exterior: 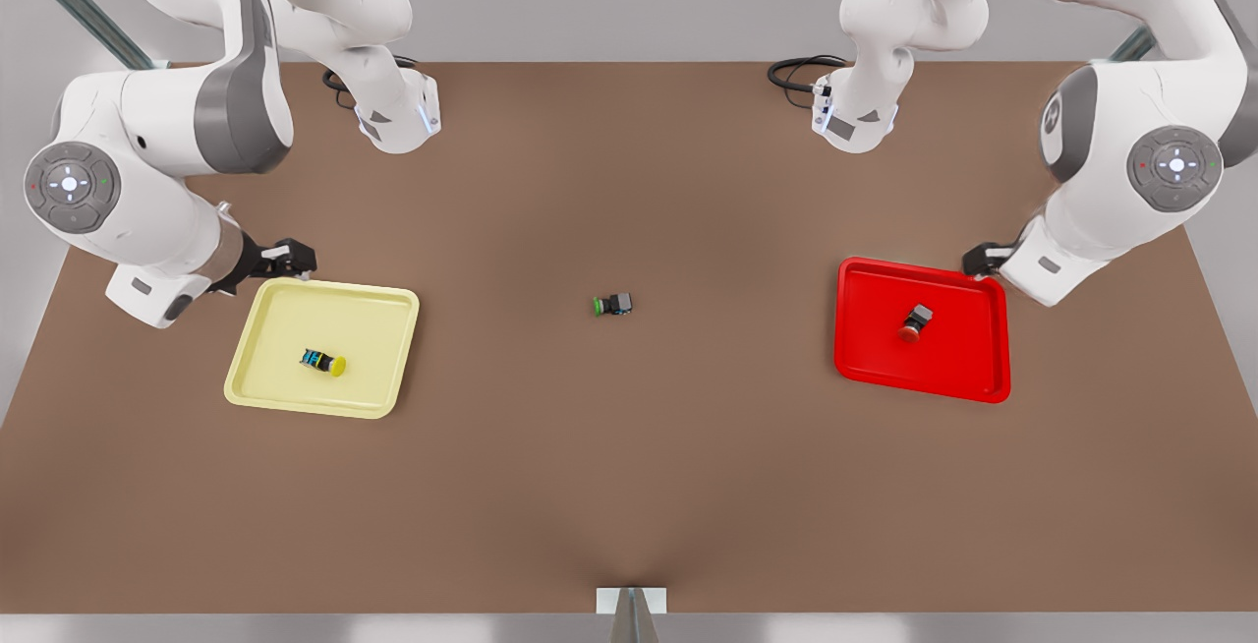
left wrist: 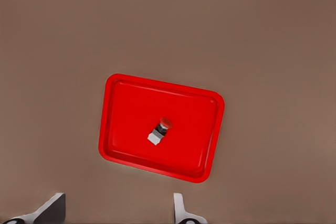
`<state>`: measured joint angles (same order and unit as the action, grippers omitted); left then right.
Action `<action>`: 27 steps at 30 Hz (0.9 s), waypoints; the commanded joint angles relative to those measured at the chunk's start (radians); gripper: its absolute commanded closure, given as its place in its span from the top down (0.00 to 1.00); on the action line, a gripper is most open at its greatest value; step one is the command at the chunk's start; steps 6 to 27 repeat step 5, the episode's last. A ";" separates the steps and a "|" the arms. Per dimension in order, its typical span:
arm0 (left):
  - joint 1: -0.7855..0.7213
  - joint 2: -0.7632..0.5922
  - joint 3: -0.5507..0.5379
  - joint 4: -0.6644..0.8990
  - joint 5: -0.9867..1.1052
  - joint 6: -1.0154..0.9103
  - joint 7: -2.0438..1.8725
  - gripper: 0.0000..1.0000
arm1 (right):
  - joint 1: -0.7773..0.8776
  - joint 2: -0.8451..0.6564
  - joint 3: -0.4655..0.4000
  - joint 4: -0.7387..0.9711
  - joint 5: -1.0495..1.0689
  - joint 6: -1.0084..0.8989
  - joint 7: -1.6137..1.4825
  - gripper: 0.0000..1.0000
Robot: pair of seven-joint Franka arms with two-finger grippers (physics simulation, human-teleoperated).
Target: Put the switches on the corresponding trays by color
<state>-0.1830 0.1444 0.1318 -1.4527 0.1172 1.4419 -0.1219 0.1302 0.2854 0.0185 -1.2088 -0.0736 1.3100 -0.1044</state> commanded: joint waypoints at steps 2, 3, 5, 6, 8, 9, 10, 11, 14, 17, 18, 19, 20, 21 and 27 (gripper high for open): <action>-0.032 0.000 0.000 0.000 -0.119 0.000 -0.039 1.00 | 0.000 0.000 0.001 0.000 0.000 0.000 0.000 1.00; -0.029 -0.002 -0.001 0.000 -0.119 -0.003 -0.035 1.00 | -0.001 0.000 0.000 0.000 0.000 0.000 0.000 1.00; -0.021 -0.014 0.005 -0.011 -0.157 0.000 -0.051 1.00 | -0.001 0.001 0.000 0.000 0.000 0.000 0.000 1.00; -0.021 -0.014 0.005 -0.011 -0.157 0.000 -0.051 1.00 | -0.001 0.001 0.000 0.000 0.000 0.000 0.000 1.00; -0.021 -0.014 0.005 -0.011 -0.157 0.000 -0.051 1.00 | -0.001 0.001 0.000 0.000 0.000 0.000 0.000 1.00; -0.021 -0.014 0.005 -0.011 -0.157 0.000 -0.051 1.00 | -0.001 0.001 0.000 0.000 0.000 0.000 0.000 1.00; -0.021 -0.014 0.005 -0.011 -0.157 0.000 -0.051 1.00 | -0.001 0.001 0.000 0.000 0.000 0.000 0.000 1.00; -0.021 -0.014 0.005 -0.011 -0.157 0.000 -0.051 1.00 | -0.001 0.001 0.000 0.000 0.000 0.000 0.000 1.00; -0.021 -0.014 0.005 -0.011 -0.157 0.000 -0.051 1.00 | -0.001 0.001 0.000 0.000 0.000 0.000 0.000 1.00; -0.021 -0.014 0.005 -0.011 -0.157 0.000 -0.051 1.00 | -0.001 0.001 0.000 0.000 0.000 0.000 0.000 1.00; -0.021 -0.014 0.005 -0.011 -0.157 0.000 -0.051 1.00 | -0.001 0.001 0.000 0.000 0.000 0.000 0.000 1.00; -0.021 -0.014 0.005 -0.011 -0.157 0.000 -0.051 1.00 | -0.001 0.001 0.000 0.000 0.000 0.000 0.000 1.00; -0.021 -0.014 0.005 -0.011 -0.157 0.000 -0.051 1.00 | -0.001 0.001 0.000 0.000 0.000 0.000 0.000 1.00; -0.021 -0.014 0.005 -0.011 -0.157 0.000 -0.051 1.00 | -0.001 0.001 0.000 0.000 0.000 0.000 0.000 1.00; -0.021 -0.014 0.005 -0.011 -0.157 0.000 -0.051 1.00 | -0.001 0.001 0.000 0.000 0.000 0.000 0.000 1.00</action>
